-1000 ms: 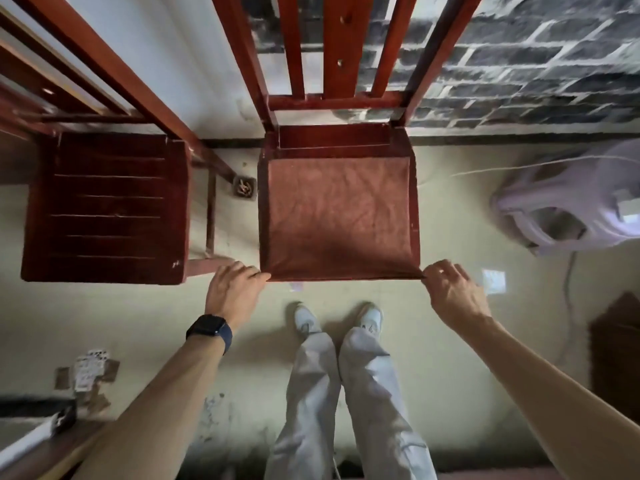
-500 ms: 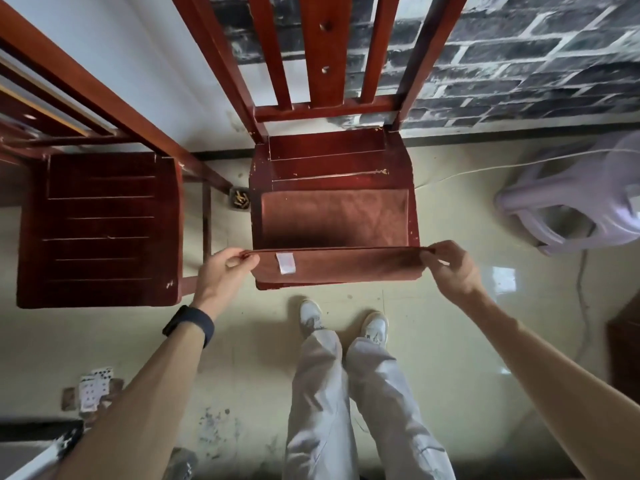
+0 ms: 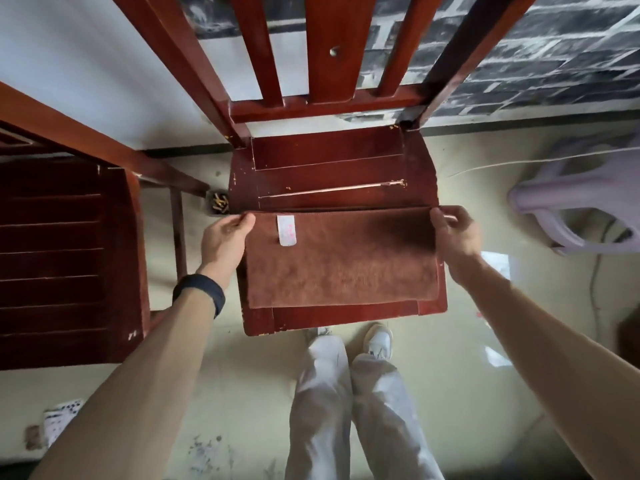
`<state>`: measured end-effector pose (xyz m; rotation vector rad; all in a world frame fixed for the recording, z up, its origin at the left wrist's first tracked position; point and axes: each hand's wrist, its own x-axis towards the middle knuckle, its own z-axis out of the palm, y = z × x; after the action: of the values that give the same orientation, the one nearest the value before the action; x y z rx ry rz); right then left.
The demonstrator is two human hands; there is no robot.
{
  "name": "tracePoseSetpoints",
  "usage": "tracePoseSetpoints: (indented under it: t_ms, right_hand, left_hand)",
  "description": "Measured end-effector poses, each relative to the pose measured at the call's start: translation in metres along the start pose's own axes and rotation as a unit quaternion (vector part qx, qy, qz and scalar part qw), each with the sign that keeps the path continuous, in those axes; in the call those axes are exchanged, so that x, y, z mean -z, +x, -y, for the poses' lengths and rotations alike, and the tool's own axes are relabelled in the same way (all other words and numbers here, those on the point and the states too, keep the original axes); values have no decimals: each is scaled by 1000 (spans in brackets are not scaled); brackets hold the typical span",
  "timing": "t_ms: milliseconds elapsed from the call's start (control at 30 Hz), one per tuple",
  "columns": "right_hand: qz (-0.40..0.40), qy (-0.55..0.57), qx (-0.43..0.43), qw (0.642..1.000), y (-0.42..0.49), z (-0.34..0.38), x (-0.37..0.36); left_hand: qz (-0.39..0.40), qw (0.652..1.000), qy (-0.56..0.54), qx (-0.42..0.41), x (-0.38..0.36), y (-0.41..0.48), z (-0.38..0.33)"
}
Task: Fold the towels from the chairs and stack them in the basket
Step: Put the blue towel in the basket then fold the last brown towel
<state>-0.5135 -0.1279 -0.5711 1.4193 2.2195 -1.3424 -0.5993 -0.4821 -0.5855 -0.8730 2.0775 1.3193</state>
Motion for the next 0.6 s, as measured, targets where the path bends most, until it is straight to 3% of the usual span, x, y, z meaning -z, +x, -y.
tracePoseSetpoints:
  t_ms: [400, 600]
  right_hand:
    - [-60, -105, 19, 992, 14, 8, -18]
    - [-94, -140, 46, 985, 10, 4, -28]
  left_hand:
    - [-100, 974, 191, -67, -23, 7, -15]
    - [-148, 925, 321, -138, -27, 1, -11]
